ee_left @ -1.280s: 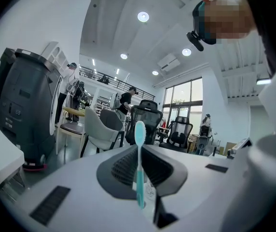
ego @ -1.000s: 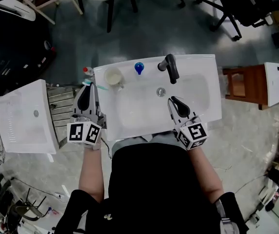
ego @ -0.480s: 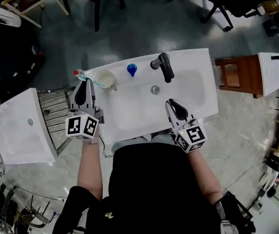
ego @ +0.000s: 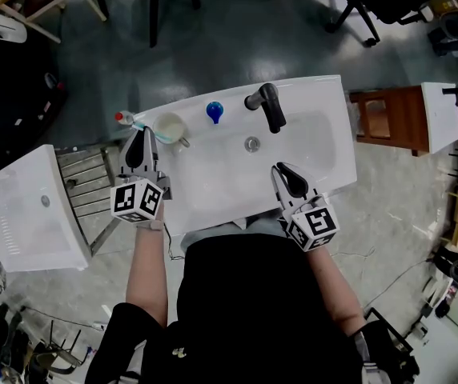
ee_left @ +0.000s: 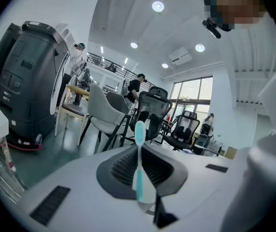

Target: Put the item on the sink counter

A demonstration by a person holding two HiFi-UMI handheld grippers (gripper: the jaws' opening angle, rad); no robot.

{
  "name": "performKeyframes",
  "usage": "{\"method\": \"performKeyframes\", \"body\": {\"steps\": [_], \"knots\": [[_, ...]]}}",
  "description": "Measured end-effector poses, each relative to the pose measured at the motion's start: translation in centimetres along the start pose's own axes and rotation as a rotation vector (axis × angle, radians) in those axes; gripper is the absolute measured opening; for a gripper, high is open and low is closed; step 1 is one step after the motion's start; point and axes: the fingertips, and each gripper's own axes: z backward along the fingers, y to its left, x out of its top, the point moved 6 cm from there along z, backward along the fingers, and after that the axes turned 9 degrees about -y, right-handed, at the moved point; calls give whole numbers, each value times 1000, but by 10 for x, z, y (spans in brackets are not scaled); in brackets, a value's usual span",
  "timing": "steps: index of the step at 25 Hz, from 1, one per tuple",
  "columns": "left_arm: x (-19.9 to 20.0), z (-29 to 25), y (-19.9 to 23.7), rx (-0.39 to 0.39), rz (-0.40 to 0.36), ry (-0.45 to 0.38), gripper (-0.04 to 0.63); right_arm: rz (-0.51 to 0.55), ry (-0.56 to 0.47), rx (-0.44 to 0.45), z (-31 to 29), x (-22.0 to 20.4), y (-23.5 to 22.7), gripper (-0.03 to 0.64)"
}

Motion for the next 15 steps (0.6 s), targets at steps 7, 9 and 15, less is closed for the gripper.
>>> {"method": "performKeyframes", "body": {"steps": [7,9,15], "knots": [[-20,-4,9,21,-11,54,35,7,3,-14,0,-2,0,61],[-24,-6,10,25,-11,63,35,7,3,-16,0,-2,-1,61],[-27,-12,12,28,-9,64,35,5,3,-21,0,0,-3,61]]}}
